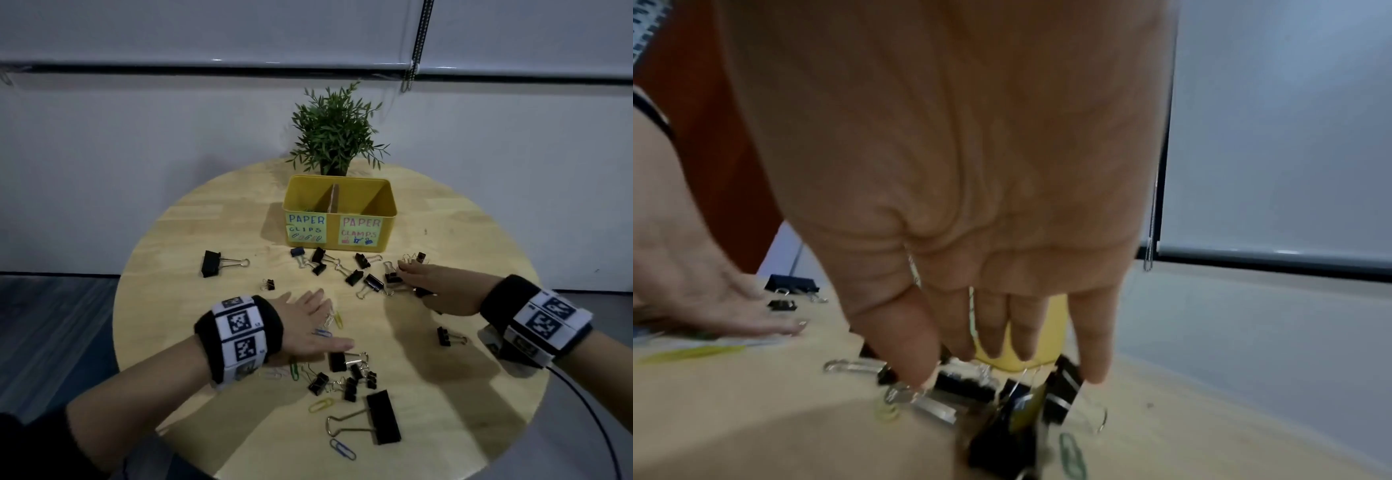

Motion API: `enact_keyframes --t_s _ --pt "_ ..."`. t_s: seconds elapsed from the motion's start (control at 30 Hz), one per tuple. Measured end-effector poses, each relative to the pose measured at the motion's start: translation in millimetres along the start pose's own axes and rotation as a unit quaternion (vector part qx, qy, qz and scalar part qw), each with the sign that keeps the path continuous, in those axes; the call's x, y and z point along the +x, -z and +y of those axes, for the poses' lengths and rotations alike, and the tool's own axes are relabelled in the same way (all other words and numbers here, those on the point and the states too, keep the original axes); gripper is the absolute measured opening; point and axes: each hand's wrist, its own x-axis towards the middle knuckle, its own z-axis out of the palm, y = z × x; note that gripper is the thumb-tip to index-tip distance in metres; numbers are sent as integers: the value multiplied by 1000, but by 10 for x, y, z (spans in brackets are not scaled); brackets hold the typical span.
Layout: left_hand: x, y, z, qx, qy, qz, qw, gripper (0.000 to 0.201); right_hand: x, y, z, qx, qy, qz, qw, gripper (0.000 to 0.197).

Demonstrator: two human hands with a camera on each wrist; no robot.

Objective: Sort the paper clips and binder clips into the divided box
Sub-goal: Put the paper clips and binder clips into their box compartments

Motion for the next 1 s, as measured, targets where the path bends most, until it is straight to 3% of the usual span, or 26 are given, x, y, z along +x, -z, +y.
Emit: enact_keyframes --t_s 0.1,0.17,0.3,0.53,0.67,0.8,0.9,1.0 --pt "139 113 134 13 31 85 996 108 86 -106 3 -41 -42 -22 998 65" --pt "279 265 189 16 17 115 993 103 141 -169 -12 -77 -56 -49 994 65" --pt "502 366 296 52 -14 78 996 85 138 -214 -12 -85 -56 -70 992 68" --pt "469 194 244 39 21 88 995 92 25 -145 146 -70 -90 -57 992 68" --pt "472 125 20 28 59 86 994 96 -83 -186 -63 -108 -15 -5 994 77" --pt "543 250 -106 42 87 112 989 99 -68 -347 -310 -117 45 -39 991 77" --pt "616 411 -67 60 50 172 982 88 -49 -311 -370 -98 74 -52 991 74" --pt "697 561 -11 41 -15 201 979 71 0 -232 -292 -87 40 9 995 71"
